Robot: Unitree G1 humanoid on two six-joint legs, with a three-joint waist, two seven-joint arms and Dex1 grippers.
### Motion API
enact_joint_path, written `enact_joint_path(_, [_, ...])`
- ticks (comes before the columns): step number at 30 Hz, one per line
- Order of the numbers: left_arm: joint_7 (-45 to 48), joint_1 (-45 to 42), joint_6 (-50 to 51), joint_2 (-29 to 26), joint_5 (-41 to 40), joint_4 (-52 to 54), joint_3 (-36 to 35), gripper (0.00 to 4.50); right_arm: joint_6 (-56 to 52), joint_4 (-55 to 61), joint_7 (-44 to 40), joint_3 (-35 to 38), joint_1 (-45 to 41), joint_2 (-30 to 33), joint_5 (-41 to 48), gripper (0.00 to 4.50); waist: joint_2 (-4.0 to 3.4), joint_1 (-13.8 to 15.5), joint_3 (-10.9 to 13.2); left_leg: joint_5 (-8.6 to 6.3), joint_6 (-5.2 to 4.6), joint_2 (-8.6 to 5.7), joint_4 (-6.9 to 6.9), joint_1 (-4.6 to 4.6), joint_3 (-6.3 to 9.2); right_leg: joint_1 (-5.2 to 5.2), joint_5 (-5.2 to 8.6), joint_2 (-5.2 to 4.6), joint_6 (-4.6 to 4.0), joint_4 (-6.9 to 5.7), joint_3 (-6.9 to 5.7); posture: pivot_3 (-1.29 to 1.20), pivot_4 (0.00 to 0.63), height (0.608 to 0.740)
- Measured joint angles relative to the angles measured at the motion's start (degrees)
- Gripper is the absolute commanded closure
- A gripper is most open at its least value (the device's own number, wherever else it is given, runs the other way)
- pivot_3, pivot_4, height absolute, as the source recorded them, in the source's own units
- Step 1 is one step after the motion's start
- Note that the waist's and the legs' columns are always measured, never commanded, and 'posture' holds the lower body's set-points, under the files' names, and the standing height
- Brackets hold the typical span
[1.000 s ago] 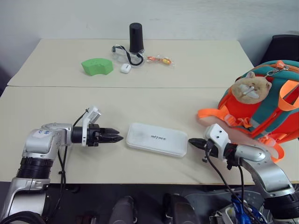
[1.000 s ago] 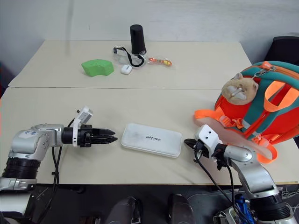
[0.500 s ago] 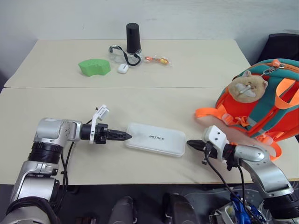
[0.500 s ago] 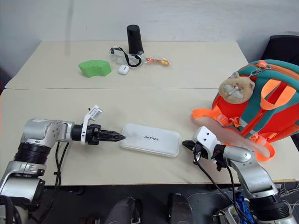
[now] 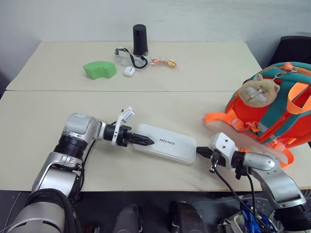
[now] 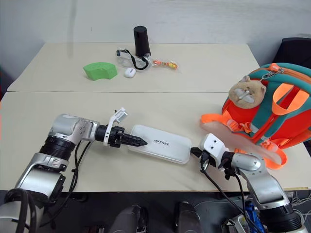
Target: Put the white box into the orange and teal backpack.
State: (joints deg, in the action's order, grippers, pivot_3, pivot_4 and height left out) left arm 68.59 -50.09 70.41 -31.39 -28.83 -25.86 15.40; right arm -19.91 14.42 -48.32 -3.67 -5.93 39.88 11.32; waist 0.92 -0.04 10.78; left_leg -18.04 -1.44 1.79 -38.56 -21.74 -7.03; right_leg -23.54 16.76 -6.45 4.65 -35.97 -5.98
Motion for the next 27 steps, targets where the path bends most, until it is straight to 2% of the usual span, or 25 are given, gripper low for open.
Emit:
enact_joint_path(6, [3.76,-3.24,-0.94,0.26,1.20,-3.47,3.57,0.04,1.02,0.87,1.04,-0.37,1.09,-0.05,-0.82,4.50,0.00,-0.03,0.00,0.00,0.00,0.00,-0.01,0.00,0.00,0.00,0.01,0.02,0.00,0.00,-0.01,0.00,0.150,0.740])
enact_joint_path(9, [5.59,-3.68,-0.99,0.18,1.30,-4.30,3.85,0.64,1.22,1.41,1.58,-0.40,1.90,-0.22,-0.98,4.50,0.00,-0.06,0.00,0.00,0.00,0.02,-0.02,0.00,0.01,0.00,0.02,0.01,-0.01,0.00,0.00,0.00,0.150,0.740])
enact_joint_path(17, [8.89,-5.16,-0.97,0.93,1.29,-6.09,3.79,3.09,0.91,3.46,2.44,-0.12,4.02,-0.27,-0.94,4.50,0.00,-0.02,0.00,-0.02,-0.02,0.02,-0.25,-0.21,0.18,-0.03,0.02,0.01,-0.01,-0.01,-0.05,0.00,0.150,0.740])
enact_joint_path(24, [8.28,-4.35,-1.06,1.18,1.21,-5.62,1.81,3.16,0.21,5.60,2.37,0.91,6.04,-0.26,0.14,4.50,0.00,-0.03,0.00,-0.03,-0.05,0.03,-0.41,-0.40,0.29,-0.10,0.02,0.00,-0.01,-0.03,-0.12,0.00,0.150,0.740])
enact_joint_path(26, [8.18,-1.95,-2.44,0.50,0.86,-2.11,0.14,3.16,-1.06,6.79,2.34,2.20,7.74,-0.24,1.68,4.50,0.00,-0.06,0.00,-0.04,-0.05,0.05,-0.40,-0.44,0.31,-0.13,0.02,-0.04,-0.01,-0.04,-0.12,0.00,0.150,0.740])
enact_joint_path(27, [8.24,-0.22,-3.69,-0.28,0.63,0.54,-0.72,3.16,-2.69,7.90,2.33,3.47,8.78,-0.23,3.17,4.33,0.00,-0.08,0.00,-0.04,-0.04,0.07,-0.40,-0.47,0.30,-0.16,0.02,-0.06,-0.01,-0.03,-0.10,0.00,0.150,0.740])
